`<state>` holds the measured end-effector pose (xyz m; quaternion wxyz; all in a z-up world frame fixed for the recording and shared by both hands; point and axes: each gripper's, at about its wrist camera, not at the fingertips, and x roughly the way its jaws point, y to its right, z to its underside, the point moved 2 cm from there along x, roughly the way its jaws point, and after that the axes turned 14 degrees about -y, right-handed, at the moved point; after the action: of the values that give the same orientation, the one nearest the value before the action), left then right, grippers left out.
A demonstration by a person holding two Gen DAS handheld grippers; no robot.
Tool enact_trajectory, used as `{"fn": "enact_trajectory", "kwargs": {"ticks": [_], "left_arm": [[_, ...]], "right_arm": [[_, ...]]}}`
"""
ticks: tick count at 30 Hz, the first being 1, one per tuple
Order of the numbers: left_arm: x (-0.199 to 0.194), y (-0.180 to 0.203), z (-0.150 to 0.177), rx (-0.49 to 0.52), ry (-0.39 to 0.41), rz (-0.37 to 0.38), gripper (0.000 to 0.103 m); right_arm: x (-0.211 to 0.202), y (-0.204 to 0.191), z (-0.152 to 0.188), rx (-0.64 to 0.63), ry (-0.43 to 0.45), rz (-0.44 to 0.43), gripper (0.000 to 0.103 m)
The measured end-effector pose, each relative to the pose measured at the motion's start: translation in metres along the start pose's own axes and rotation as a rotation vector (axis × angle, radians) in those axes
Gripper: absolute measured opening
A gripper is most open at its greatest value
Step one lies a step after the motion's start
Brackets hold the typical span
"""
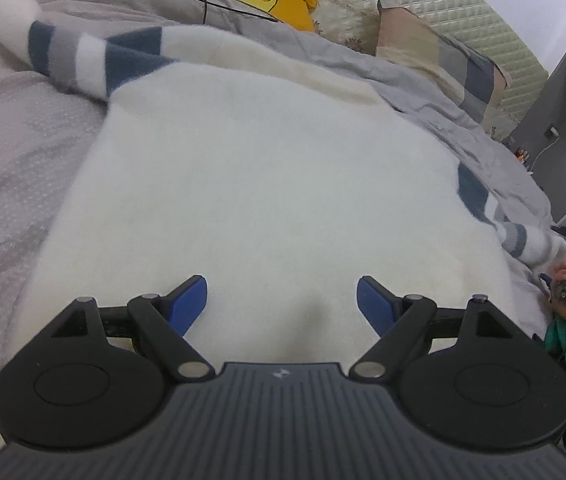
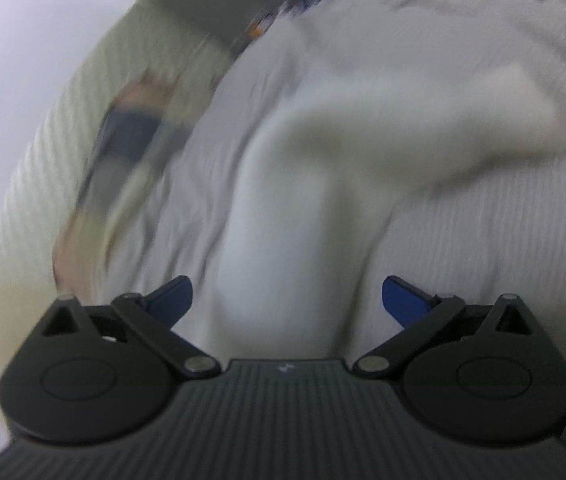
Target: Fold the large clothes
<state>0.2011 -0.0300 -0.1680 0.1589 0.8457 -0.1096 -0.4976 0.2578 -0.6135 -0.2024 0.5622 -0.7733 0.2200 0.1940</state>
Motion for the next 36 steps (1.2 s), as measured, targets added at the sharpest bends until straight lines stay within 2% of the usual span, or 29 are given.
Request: {"fn": "enact_trajectory", "kwargs": {"ticks": [2,5,8,11,12,14,16,17,19,24,25,26,27,28,29,30,33,36], "left_arm": [[0.003,0.000,-0.003,-0.004,-0.001,0.010,0.085],[0.006,0.000,-0.008,-0.007,-0.001,0.013,0.085],[0.009,-0.002,-0.009,-0.020,-0.008,0.019,0.085],[0.010,-0.002,-0.010,-0.026,-0.014,0.017,0.085],[0.009,-0.001,-0.009,-0.024,-0.013,0.018,0.085],[0.008,-0.001,-0.008,-0.023,-0.012,0.017,0.085],[0.007,-0.001,-0.007,-0.023,-0.013,0.023,0.085],[0.007,-0.002,-0.006,-0.023,-0.015,0.023,0.085],[0.006,-0.003,-0.005,-0.027,-0.016,0.024,0.085],[0.008,-0.006,-0.003,-0.035,-0.030,0.034,0.086],[0.008,-0.006,-0.003,-0.032,-0.032,0.034,0.086],[0.010,-0.006,-0.003,-0.028,-0.032,0.032,0.086],[0.011,-0.005,-0.004,-0.027,-0.032,0.029,0.087],[0.013,-0.005,-0.005,-0.027,-0.032,0.026,0.087],[0.015,-0.004,-0.007,-0.028,-0.032,0.024,0.087],[0.017,-0.004,-0.009,-0.028,-0.032,0.023,0.087],[0.020,-0.002,-0.016,-0.032,-0.030,0.020,0.087],[0.018,-0.003,-0.021,-0.040,-0.021,0.035,0.087]], "right_arm": [[-0.010,0.003,-0.023,0.018,0.068,-0.017,0.103],[-0.023,0.008,-0.054,0.034,0.124,-0.077,0.103],[-0.037,0.014,-0.073,0.020,0.166,-0.056,0.103],[-0.043,0.021,-0.083,0.009,0.163,-0.010,0.103],[-0.044,0.023,-0.083,-0.003,0.162,0.036,0.103],[-0.036,0.029,-0.082,0.028,0.077,0.146,0.103],[-0.029,0.040,-0.077,0.079,0.000,0.143,0.102],[-0.025,0.042,-0.073,0.083,-0.020,0.174,0.102],[-0.019,0.041,-0.065,0.045,-0.025,0.240,0.102],[0.002,0.046,-0.064,0.024,0.038,0.223,0.101],[0.006,0.045,-0.065,0.013,0.051,0.226,0.098],[0.011,0.044,-0.067,-0.002,0.065,0.218,0.087],[0.014,0.044,-0.070,-0.014,0.063,0.203,0.072],[0.017,0.043,-0.079,-0.020,0.056,0.191,0.063],[0.020,0.040,-0.082,-0.027,0.050,0.186,0.041],[0.019,0.035,-0.085,-0.045,0.054,0.188,0.028],[0.006,0.009,-0.095,-0.159,0.101,0.239,0.017],[-0.018,-0.020,-0.107,-0.219,0.144,0.241,0.015]]}}
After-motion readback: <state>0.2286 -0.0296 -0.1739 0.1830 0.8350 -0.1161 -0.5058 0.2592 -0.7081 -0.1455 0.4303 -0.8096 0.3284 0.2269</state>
